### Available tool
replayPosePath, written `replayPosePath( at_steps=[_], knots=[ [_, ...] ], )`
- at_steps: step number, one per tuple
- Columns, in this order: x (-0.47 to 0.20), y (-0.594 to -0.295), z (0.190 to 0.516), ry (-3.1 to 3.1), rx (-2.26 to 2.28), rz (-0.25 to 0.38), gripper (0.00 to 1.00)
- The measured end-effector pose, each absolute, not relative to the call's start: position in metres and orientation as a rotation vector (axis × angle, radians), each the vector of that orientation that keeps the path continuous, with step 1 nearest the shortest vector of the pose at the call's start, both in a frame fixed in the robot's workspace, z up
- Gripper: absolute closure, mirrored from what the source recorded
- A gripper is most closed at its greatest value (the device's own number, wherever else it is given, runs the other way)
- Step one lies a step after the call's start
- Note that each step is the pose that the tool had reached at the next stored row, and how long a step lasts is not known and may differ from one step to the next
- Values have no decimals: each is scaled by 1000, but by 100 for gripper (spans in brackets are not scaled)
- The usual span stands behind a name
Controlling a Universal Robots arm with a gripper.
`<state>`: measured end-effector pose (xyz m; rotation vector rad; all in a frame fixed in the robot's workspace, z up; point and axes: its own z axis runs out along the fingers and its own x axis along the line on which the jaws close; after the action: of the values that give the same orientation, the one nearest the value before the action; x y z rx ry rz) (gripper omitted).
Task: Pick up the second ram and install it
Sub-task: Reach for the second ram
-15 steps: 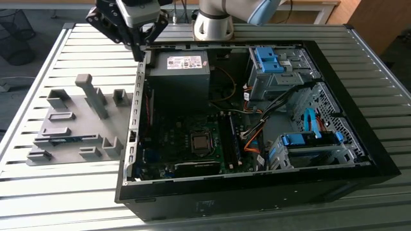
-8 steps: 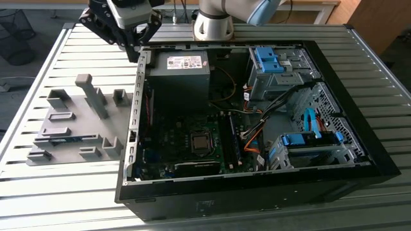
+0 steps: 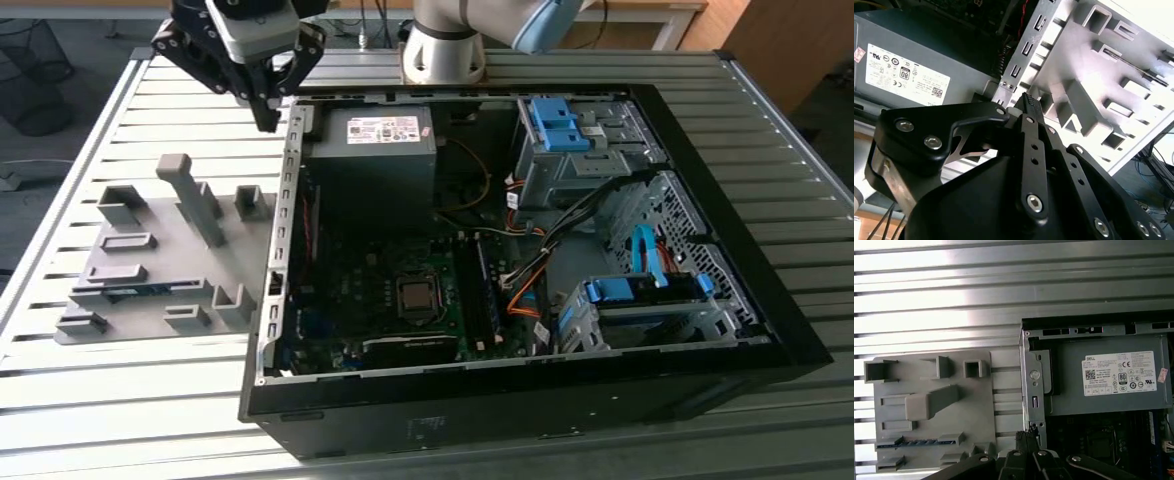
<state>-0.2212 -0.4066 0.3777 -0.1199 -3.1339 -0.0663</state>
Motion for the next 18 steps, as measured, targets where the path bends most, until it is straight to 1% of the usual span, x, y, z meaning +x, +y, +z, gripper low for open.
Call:
replayPosePath(
  at_steps=[18],
  knots=[
    [-249,-412,370,-3128,-120,-66,89]
  ],
)
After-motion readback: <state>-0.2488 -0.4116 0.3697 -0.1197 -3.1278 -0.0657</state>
